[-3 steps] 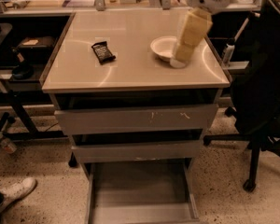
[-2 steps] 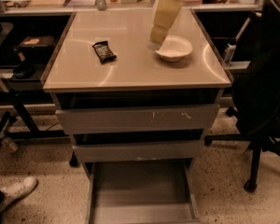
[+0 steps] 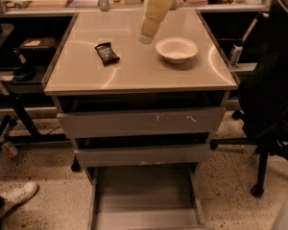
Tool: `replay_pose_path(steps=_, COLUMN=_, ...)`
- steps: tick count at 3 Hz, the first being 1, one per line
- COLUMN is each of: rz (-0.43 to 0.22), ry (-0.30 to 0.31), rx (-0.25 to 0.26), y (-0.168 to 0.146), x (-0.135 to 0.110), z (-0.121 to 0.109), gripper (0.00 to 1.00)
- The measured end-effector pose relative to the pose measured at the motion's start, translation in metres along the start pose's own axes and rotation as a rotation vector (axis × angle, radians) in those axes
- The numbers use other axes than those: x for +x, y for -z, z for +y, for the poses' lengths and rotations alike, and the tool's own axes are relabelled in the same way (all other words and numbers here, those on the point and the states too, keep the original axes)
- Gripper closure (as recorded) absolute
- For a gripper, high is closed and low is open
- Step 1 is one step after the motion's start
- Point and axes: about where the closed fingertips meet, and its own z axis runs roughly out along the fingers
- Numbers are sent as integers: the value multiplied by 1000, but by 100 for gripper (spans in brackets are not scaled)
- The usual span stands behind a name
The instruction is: Place rxbar chocolate into bottom drawer
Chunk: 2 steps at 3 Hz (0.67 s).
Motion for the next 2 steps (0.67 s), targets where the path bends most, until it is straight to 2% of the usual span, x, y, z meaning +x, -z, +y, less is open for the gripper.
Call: replay_pose_path(steps=2, rz=-92, ry=-26, rx=-97, y=-75, x=-55, z=-34, gripper=0)
